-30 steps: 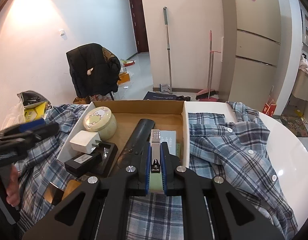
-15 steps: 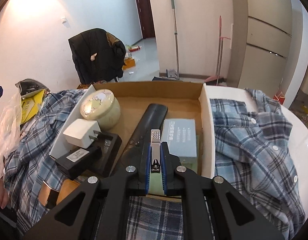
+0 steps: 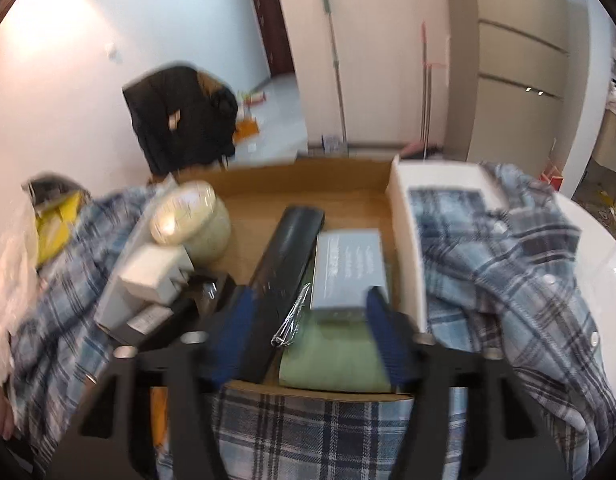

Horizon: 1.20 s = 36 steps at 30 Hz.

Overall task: Organize rigid objects
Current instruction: 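Open both tools to release the charger and clipper in the box, then move the left tool to the black square adapter on the shirt and grasp it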

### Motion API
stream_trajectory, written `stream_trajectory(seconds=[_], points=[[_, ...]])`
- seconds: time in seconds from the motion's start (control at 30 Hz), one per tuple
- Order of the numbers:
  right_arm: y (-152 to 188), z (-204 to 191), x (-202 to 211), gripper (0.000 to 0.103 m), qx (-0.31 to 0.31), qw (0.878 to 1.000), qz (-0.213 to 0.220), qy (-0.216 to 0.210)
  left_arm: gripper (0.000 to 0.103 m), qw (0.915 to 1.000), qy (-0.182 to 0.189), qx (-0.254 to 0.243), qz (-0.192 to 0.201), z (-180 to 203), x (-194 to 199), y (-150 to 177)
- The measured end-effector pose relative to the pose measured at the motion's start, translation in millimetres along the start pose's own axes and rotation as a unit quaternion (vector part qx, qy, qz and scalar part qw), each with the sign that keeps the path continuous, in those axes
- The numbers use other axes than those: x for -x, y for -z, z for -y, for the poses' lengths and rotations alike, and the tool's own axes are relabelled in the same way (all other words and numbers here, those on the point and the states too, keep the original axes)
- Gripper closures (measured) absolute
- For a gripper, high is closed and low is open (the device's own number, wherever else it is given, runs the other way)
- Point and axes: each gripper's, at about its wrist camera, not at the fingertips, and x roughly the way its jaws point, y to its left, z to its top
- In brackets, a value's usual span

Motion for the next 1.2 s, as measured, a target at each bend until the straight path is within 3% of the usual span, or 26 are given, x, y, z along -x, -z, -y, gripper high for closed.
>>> stream_trajectory(seconds=[0.23, 0.4, 0.57, 0.8, 1.03, 1.2], points=[[-4.7, -6.0, 65.8, 0.041, 0.022, 0.998, 0.056, -0.003, 0.000, 0.9998, 0.004, 0.000, 0.020, 0.7, 32.4, -6.3], [5.0, -9.8, 108.2, 0.023, 0.037, 0.995, 0.098, -0.003, 0.000, 0.9992, 0.008, -0.002, 0.038, 4.1, 60.3, -9.4], [21.1, -15.4, 132.8, 0.009, 0.045, 0.991, 0.126, 0.019, 0.000, 0.9997, 0.004, -0.004, 0.023, 4.3, 69.7, -1.4], [42.5, -11.9, 139.2, 0.009, 0.026, 0.995, 0.100, -0.007, 0.000, 0.9999, 0.007, 0.009, -0.008, -1.2, 77.1, 20.6], [55.9, -10.9, 133.6, 0.009, 0.037, 0.994, 0.099, 0.011, 0.000, 0.9994, 0.014, 0.019, -0.025, -0.2, 80.2, 39.7], [59.0, -9.1, 125.1, 0.009, 0.033, 0.995, 0.089, 0.008, 0.000, 0.9964, 0.029, 0.021, -0.076, 0.6, 56.5, 54.2]])
